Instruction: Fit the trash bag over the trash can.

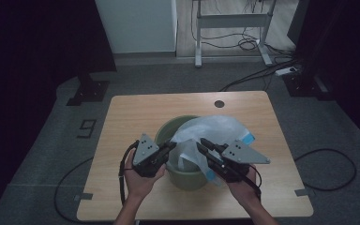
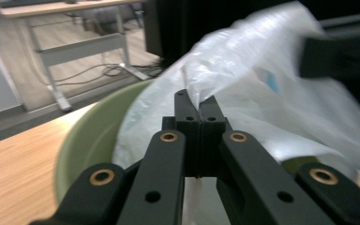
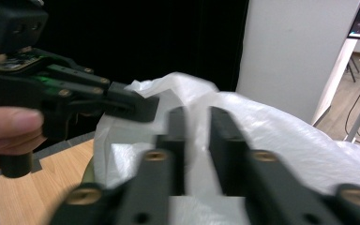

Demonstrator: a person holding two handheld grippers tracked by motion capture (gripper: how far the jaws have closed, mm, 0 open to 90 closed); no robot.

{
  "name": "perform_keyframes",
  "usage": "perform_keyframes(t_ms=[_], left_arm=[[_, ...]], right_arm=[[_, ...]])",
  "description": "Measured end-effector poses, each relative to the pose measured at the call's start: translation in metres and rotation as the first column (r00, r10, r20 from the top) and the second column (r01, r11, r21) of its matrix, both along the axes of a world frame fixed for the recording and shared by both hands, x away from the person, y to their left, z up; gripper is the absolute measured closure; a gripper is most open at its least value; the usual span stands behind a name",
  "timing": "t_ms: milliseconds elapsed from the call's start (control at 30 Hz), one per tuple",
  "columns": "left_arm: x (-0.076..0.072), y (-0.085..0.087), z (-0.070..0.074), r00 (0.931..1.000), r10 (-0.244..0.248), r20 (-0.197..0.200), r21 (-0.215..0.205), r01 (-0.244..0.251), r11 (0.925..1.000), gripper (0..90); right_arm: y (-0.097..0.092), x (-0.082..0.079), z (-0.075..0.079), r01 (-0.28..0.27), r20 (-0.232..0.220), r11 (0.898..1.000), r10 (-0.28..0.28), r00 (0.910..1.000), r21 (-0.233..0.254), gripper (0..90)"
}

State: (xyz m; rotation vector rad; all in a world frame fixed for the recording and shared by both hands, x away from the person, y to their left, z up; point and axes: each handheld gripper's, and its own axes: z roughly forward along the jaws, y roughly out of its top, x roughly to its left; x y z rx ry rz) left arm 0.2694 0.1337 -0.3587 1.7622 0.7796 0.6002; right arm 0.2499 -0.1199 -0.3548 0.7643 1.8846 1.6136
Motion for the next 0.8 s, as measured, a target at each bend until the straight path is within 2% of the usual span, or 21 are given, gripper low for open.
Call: perform_keyframes(t_ms=[33,100,133,167,200,233,267,300,333,367,400,467,500,567,600,733,800], left_arm=[[0.0,0.007,0.0,0.9993,0.038,-0.005,-0.025,-0.038,0.999,90.0],[0.001,0.016,0.0,0.9971,0.074,-0.016,-0.045,-0.075,0.9962,90.0],[0.001,0.016,0.0,0.9971,0.074,-0.016,-0.045,-0.075,0.9962,90.0],[0.002,0.025,-0.001,0.9938,0.108,-0.027,-0.064,-0.109,0.992,90.0],[0.002,0.025,-0.001,0.9938,0.108,-0.027,-0.064,-0.109,0.992,90.0],[0.003,0.032,-0.002,0.9911,0.127,-0.04,-0.072,-0.13,0.9889,90.0],[0.004,0.037,-0.004,0.9887,0.141,-0.049,-0.079,-0.145,0.9862,90.0],[0.005,0.046,-0.006,0.984,0.165,-0.069,-0.095,-0.171,0.9807,90.0],[0.005,0.046,-0.006,0.984,0.165,-0.069,-0.095,-0.171,0.9807,90.0],[0.006,0.052,-0.008,0.9815,0.173,-0.082,-0.107,-0.181,0.9776,90.0],[0.007,0.058,-0.012,0.979,0.18,-0.096,-0.118,-0.191,0.9745,90.0],[0.007,0.061,-0.013,0.978,0.183,-0.1,-0.122,-0.195,0.9732,90.0],[0.008,0.064,-0.016,0.9766,0.185,-0.108,-0.125,-0.199,0.9721,90.0],[0.008,0.066,-0.018,0.9759,0.186,-0.114,-0.126,-0.2,0.9717,90.0],[0.008,0.066,-0.018,0.9757,0.185,-0.117,-0.127,-0.199,0.9716,90.0],[0.009,0.067,-0.019,0.9758,0.182,-0.122,-0.127,-0.197,0.9721,89.9],[0.009,0.066,-0.019,0.9759,0.18,-0.124,-0.131,-0.196,0.9718,89.9]], right_arm=[[-0.005,-0.007,-0.002,0.001,0.005,1.0,-0.001,1.0,0.02,57.4],[-0.011,-0.016,-0.004,0.01,0.013,0.999,-0.01,0.9999,0.04,52.3],[-0.011,-0.016,-0.004,0.01,0.013,0.999,-0.01,0.9999,0.04,52.3],[-0.02,-0.028,-0.01,0.019,0.021,0.998,-0.02,0.9996,0.057,46.6],[-0.02,-0.028,-0.01,0.019,0.021,0.998,-0.02,0.9996,0.057,46.6],[-0.024,-0.031,-0.012,0.024,0.02,0.998,-0.026,0.9995,0.064,45.1],[-0.034,-0.042,-0.019,0.036,0.02,0.996,-0.038,0.9991,0.087,42.4],[-0.039,-0.046,-0.023,0.04,0.014,0.995,-0.042,0.999,0.096,41.5],[-0.039,-0.046,-0.023,0.04,0.014,0.995,-0.042,0.999,0.096,41.5],[-0.042,-0.049,-0.026,0.038,0.011,0.994,-0.04,0.9992,0.103,41.1],[-0.048,-0.055,-0.038,0.03,-0.008,0.994,-0.029,0.9995,0.107,40.2],[-0.05,-0.057,-0.043,0.028,-0.015,0.994,-0.027,0.9995,0.104,39.9],[-0.051,-0.058,-0.05,0.024,-0.028,0.995,-0.021,0.9994,0.1,39.4],[-0.051,-0.06,-0.072,0.022,-0.071,0.996,-0.016,0.9973,0.085,37.7],[-0.051,-0.06,-0.072,0.022,-0.071,0.996,-0.016,0.9973,0.085,37.7],[-0.051,-0.056,-0.089,0.034,-0.109,0.996,-0.025,0.9938,0.086,36.9],[-0.049,-0.053,-0.094,0.031,-0.108,0.997,-0.023,0.9939,0.07,36.2]])
